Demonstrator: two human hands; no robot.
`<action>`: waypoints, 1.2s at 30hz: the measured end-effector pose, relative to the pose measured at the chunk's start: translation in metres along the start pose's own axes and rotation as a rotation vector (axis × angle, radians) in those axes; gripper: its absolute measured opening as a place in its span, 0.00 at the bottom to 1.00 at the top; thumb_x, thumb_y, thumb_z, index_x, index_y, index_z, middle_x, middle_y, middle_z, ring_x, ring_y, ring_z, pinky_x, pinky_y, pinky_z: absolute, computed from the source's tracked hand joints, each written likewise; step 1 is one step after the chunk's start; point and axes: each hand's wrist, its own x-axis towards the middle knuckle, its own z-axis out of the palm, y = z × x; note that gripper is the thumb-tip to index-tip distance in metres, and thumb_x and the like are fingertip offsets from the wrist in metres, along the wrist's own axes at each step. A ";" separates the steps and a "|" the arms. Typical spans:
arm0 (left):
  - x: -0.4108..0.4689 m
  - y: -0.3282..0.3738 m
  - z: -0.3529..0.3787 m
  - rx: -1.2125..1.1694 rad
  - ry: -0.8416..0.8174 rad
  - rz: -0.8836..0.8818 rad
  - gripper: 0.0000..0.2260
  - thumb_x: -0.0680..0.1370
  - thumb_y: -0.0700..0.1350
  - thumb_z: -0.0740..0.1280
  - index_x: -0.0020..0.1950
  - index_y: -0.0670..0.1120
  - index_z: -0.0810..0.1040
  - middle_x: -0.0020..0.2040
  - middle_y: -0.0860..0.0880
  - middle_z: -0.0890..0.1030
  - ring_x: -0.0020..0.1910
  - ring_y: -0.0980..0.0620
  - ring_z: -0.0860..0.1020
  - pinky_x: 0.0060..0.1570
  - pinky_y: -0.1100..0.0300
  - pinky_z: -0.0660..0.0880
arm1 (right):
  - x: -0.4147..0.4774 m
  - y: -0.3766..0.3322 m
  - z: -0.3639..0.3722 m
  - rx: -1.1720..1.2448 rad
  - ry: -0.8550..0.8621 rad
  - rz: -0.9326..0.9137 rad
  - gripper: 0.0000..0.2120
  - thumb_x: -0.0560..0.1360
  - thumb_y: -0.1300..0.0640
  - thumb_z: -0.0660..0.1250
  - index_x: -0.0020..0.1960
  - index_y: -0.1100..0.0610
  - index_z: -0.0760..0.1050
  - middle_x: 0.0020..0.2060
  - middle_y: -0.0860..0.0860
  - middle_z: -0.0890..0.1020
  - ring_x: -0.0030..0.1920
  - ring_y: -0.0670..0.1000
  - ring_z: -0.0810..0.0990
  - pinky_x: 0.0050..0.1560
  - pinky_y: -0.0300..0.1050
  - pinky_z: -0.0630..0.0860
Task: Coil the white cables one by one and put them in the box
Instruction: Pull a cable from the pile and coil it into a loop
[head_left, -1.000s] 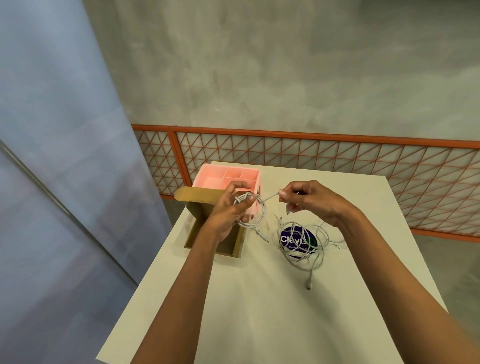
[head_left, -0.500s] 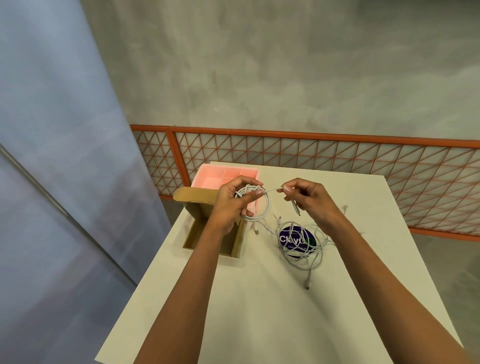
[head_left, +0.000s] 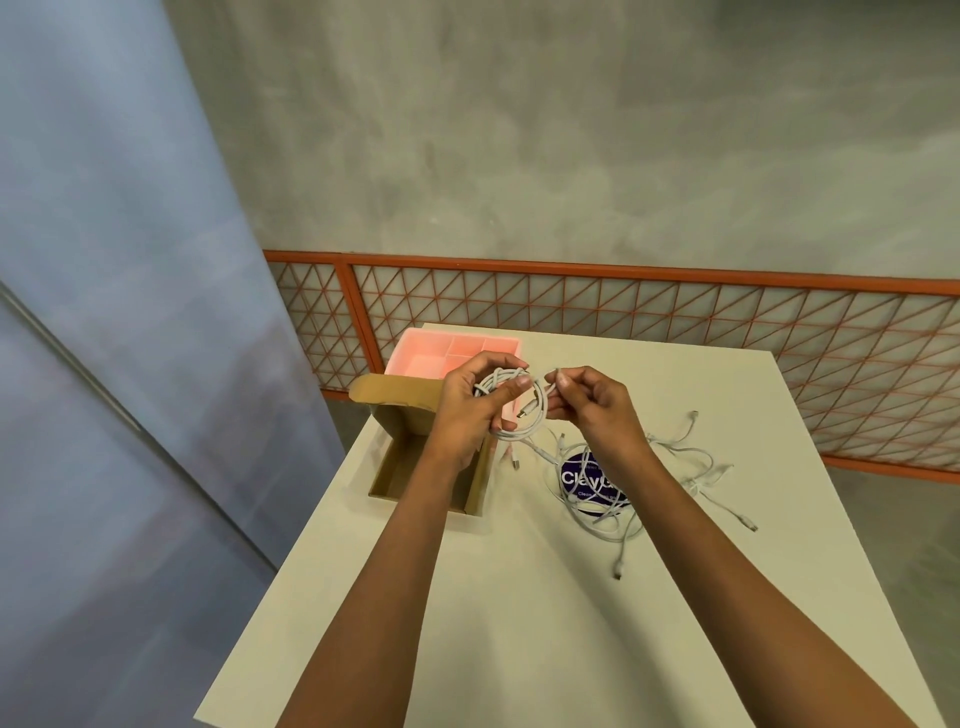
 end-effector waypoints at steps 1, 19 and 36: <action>0.000 0.000 0.000 0.001 0.003 0.004 0.07 0.74 0.35 0.70 0.48 0.45 0.78 0.46 0.51 0.81 0.41 0.58 0.81 0.29 0.66 0.76 | 0.000 -0.001 0.001 0.041 -0.002 0.023 0.07 0.80 0.65 0.59 0.51 0.65 0.76 0.36 0.55 0.81 0.33 0.45 0.81 0.39 0.36 0.79; 0.003 -0.006 -0.006 0.170 0.008 0.024 0.06 0.76 0.39 0.68 0.50 0.47 0.75 0.51 0.48 0.79 0.52 0.48 0.79 0.38 0.53 0.80 | -0.007 -0.015 0.007 -0.026 -0.226 0.392 0.20 0.73 0.60 0.71 0.62 0.57 0.69 0.47 0.54 0.81 0.47 0.51 0.80 0.51 0.46 0.75; 0.014 -0.024 -0.013 0.613 -0.006 0.152 0.07 0.78 0.39 0.65 0.49 0.48 0.82 0.53 0.50 0.78 0.54 0.54 0.74 0.47 0.75 0.68 | 0.000 -0.038 0.013 -0.429 -0.292 0.498 0.06 0.75 0.66 0.67 0.50 0.68 0.78 0.35 0.55 0.79 0.34 0.49 0.78 0.35 0.38 0.76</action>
